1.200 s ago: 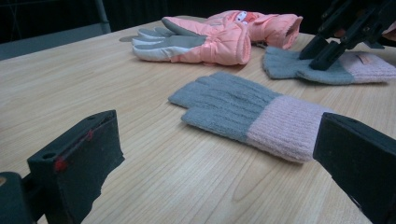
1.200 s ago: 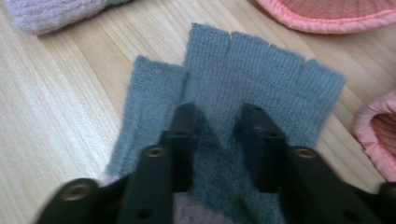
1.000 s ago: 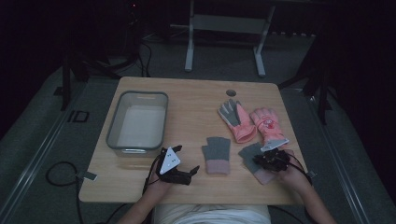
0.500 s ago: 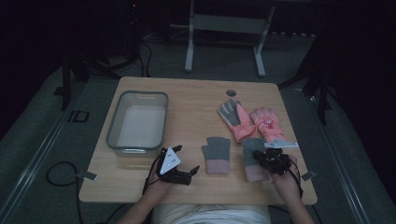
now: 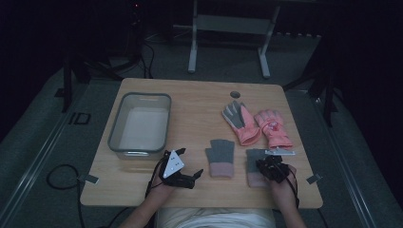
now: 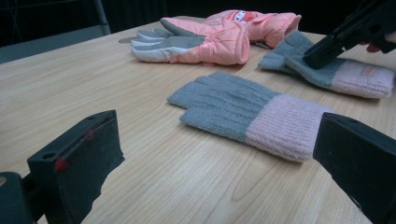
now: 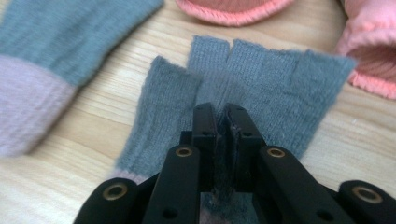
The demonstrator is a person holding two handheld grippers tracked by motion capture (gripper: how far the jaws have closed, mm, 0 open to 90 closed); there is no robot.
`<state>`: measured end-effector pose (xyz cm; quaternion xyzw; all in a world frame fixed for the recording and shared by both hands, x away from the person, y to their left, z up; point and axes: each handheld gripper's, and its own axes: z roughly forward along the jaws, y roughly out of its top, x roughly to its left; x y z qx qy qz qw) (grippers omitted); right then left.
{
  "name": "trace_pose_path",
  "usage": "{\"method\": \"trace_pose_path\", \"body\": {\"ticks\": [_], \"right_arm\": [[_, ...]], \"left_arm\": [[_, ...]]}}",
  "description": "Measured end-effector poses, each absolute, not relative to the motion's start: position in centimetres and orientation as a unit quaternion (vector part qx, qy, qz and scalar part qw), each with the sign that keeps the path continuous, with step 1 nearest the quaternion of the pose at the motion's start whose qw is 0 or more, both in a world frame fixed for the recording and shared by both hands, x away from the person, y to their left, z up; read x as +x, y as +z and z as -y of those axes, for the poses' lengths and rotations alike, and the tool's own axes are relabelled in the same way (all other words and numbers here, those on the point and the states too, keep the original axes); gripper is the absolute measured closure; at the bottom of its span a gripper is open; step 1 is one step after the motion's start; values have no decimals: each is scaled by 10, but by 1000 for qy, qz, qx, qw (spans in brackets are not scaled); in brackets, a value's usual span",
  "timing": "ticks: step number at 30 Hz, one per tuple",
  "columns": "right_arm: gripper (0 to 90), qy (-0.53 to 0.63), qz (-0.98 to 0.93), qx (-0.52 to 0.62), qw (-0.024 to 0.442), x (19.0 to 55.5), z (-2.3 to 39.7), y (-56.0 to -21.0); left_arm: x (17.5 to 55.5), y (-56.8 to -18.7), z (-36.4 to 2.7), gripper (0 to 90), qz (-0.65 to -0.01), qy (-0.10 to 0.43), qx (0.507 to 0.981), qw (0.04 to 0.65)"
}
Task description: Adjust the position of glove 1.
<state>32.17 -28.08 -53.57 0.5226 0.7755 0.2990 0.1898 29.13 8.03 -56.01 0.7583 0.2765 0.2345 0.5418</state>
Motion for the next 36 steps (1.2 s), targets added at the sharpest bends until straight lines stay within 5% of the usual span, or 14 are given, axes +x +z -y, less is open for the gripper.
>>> {"method": "trace_pose_path", "body": {"ticks": [14,36], "right_arm": [[633,329,-808,445,203,324,294,-525],[611,308,-836,423,166,329,307,-541]], "left_arm": [[291,-560,-80,6,-275,236,759,541],[292,-560,-80,6,-280,234,757,542]]}}
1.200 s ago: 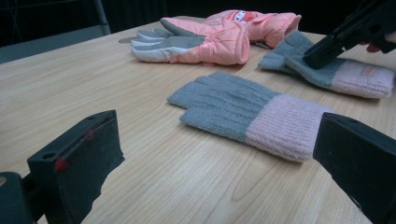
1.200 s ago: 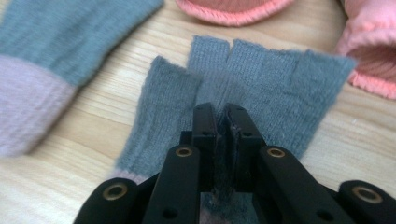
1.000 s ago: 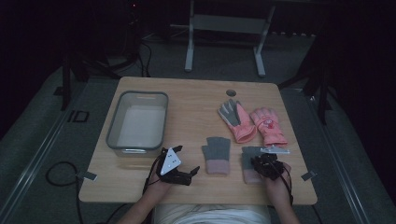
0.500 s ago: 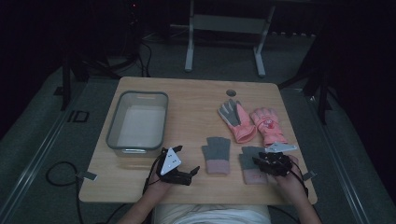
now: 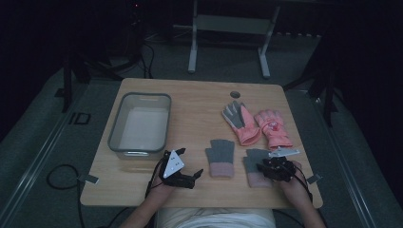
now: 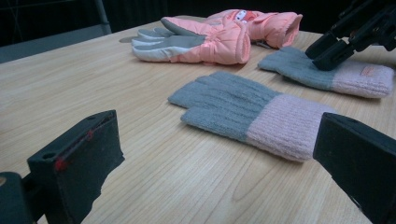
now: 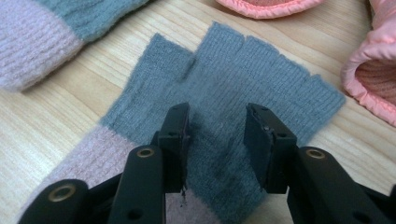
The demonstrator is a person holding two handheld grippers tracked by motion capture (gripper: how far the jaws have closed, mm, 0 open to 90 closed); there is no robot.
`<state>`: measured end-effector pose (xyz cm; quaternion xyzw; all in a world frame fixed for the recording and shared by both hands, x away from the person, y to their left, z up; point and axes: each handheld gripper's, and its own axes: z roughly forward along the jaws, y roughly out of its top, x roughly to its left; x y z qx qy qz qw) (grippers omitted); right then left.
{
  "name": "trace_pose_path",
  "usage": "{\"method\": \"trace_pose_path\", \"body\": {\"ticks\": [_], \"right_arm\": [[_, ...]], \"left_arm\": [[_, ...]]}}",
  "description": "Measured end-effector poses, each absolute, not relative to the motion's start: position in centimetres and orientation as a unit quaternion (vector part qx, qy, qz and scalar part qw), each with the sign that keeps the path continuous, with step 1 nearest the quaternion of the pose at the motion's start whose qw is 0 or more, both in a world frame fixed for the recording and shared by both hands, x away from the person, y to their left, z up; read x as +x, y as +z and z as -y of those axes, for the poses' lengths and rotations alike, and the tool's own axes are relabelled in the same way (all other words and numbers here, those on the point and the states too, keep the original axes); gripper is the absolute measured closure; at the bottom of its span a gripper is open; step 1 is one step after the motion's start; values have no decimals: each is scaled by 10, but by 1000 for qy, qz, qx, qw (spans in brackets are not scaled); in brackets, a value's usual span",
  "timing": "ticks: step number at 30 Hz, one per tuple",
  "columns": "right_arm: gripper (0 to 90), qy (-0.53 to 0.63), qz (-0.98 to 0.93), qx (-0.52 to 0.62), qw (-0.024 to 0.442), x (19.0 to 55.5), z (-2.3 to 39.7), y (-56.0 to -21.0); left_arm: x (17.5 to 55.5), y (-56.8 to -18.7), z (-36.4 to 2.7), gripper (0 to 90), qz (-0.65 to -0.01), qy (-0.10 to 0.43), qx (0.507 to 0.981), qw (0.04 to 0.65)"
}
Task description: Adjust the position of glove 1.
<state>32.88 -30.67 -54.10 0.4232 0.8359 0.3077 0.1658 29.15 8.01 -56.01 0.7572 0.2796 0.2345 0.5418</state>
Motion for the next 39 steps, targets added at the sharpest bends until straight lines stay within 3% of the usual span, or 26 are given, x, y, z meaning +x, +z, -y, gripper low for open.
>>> {"method": "trace_pose_path", "body": {"ticks": [11,18,29,39], "right_arm": [[843,308,-819,438,208,317,295,-546],[857,312,-804,463,206,316,294,-537],[858,368,-777,452,237,313,283,-475],[858,392,-780,423,242,322,257,-447]], "left_arm": [[292,-560,-80,6,-280,234,757,542],[292,-560,-80,7,-280,234,757,542],[291,-560,-80,6,-279,235,757,542],[292,-560,-80,6,-281,233,756,543]]}}
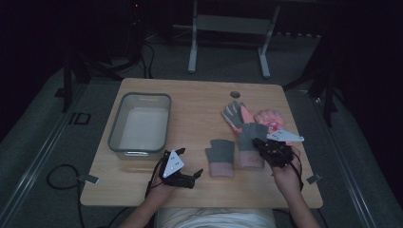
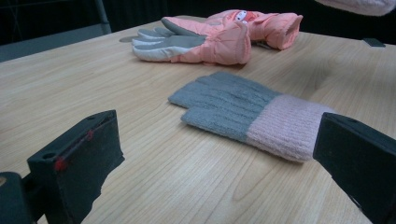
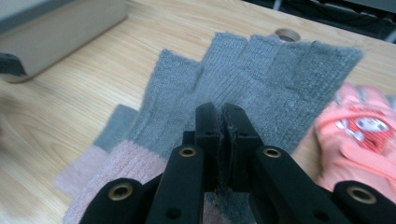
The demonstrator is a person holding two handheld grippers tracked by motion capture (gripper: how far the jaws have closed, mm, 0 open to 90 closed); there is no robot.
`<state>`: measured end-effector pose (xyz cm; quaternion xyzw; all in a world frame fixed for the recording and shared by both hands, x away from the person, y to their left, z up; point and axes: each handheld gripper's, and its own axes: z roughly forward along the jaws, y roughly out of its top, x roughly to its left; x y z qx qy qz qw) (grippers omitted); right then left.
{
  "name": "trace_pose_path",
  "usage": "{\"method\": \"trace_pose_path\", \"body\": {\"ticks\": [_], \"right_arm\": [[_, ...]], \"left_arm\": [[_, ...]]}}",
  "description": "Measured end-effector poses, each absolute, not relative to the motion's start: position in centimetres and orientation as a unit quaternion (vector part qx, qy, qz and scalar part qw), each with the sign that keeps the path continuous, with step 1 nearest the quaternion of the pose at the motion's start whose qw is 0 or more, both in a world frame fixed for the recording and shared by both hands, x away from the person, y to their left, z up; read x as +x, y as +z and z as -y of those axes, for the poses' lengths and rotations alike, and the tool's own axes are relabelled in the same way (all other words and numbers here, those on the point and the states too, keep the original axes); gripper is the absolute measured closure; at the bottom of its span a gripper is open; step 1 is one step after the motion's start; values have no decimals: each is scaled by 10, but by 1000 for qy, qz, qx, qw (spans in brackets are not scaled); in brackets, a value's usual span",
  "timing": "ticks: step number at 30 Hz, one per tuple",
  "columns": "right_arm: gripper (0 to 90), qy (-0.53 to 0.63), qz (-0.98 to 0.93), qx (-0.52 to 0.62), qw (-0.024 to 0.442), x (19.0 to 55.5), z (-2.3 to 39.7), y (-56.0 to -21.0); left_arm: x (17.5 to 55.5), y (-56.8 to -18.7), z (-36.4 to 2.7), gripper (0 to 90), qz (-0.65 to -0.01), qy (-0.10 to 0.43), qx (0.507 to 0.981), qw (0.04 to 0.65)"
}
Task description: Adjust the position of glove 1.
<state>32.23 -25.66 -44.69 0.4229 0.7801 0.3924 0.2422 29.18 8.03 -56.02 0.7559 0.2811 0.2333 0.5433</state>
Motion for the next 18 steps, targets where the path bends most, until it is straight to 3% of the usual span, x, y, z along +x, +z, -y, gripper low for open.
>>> {"method": "trace_pose_path", "body": {"ticks": [18], "right_arm": [[857,403,-809,387,180,336,201,-464]], "left_arm": [[293,-560,-81,7,-281,231,757,543]]}}
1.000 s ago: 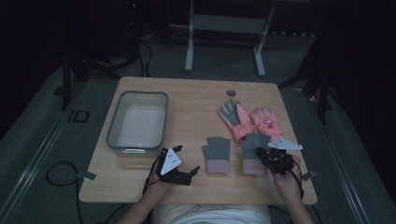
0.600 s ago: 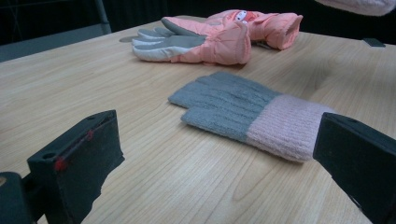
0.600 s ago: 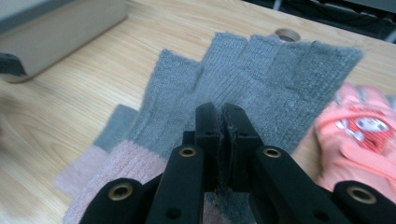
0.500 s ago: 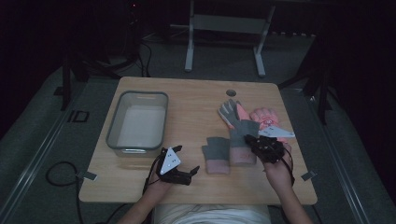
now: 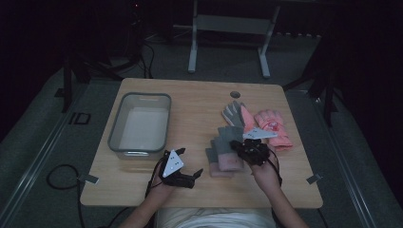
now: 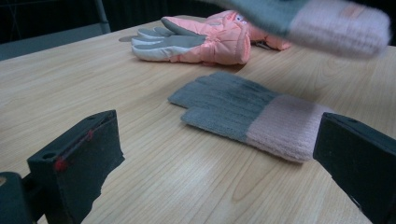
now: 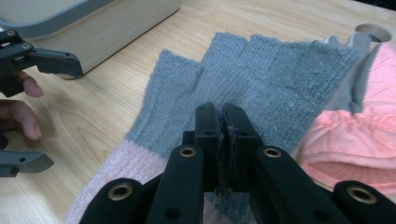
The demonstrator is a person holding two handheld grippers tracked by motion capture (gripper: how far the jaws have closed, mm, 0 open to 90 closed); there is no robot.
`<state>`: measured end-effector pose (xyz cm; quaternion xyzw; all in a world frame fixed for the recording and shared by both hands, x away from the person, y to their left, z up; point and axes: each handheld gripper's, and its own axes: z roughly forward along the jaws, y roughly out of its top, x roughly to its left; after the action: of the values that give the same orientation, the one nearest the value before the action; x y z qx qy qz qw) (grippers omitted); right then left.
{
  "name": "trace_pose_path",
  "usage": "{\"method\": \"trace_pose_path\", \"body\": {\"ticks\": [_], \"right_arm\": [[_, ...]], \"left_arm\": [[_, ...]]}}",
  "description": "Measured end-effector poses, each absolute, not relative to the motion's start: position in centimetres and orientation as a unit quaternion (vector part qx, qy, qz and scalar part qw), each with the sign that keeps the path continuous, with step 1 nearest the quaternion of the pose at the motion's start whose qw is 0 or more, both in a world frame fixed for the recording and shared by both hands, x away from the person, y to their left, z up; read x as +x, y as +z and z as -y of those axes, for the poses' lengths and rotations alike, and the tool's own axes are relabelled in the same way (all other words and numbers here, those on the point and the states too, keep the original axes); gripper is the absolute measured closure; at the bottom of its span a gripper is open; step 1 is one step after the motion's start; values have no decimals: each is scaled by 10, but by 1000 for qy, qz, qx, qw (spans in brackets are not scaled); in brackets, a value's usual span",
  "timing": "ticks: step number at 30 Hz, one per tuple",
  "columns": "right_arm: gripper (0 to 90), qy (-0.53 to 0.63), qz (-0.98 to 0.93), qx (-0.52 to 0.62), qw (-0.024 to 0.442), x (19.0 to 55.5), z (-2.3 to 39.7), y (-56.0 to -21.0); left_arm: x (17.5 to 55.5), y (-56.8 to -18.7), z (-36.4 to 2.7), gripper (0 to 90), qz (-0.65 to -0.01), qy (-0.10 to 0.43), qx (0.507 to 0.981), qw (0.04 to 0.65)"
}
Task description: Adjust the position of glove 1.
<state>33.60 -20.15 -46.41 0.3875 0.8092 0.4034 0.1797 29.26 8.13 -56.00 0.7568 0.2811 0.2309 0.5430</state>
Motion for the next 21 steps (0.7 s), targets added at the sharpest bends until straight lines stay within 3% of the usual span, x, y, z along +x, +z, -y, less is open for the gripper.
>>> {"method": "trace_pose_path", "body": {"ticks": [21], "right_arm": [[853,373,-813,422,146,346,180,-518]], "left_arm": [[292,-560,-80,6,-280,234,758,541]]}}
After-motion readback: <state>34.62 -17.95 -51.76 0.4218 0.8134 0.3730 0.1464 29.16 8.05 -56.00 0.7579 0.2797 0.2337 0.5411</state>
